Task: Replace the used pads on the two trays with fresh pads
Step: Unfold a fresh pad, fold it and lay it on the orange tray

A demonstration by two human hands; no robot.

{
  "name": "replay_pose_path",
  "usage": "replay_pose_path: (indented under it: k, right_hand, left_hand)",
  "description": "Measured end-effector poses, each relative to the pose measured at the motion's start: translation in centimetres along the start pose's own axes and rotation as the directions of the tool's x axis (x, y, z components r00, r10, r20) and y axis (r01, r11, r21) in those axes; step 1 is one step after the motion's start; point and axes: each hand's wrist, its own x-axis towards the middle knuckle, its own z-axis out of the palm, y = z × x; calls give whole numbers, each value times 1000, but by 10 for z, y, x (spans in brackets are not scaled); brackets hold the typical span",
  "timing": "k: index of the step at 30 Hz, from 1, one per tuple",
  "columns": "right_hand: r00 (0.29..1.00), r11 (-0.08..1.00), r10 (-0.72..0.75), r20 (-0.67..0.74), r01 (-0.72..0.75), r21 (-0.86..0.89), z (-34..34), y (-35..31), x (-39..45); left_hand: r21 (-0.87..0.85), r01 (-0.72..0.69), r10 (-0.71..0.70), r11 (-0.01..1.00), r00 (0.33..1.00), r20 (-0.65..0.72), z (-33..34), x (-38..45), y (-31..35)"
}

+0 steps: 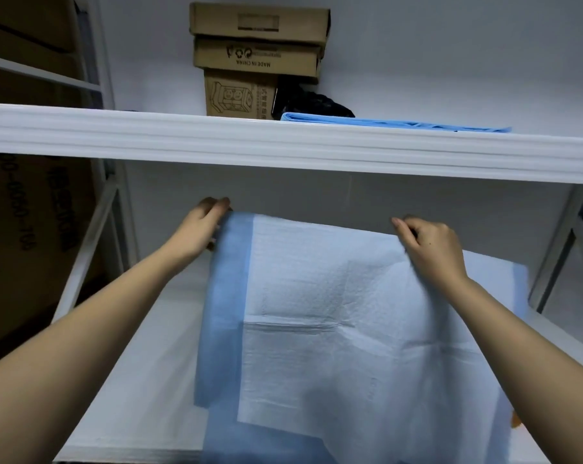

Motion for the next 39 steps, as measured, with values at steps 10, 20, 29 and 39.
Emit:
replay_pose_path:
  k: [10,20,29,39]
  right_hand:
    - [990,994,-100,-94,95,-58,-6,2,1]
    - [982,992,-105,-155,92,-88,-7,10,-5]
    - [977,991,-112,-184,94,-100,-5,10,-7]
    - [971,988,-128,-201,108,-108,-4,8,-7]
  left_hand:
    - [-302,90,-96,949,995,-5,15,-11,-25]
    - [-350,67,-63,934,998,23,13,-9,-24]
    - [-310,-34,13,950,998,-69,12,-13,-28]
    - [-372,46,-47,927,999,7,13,-14,-34]
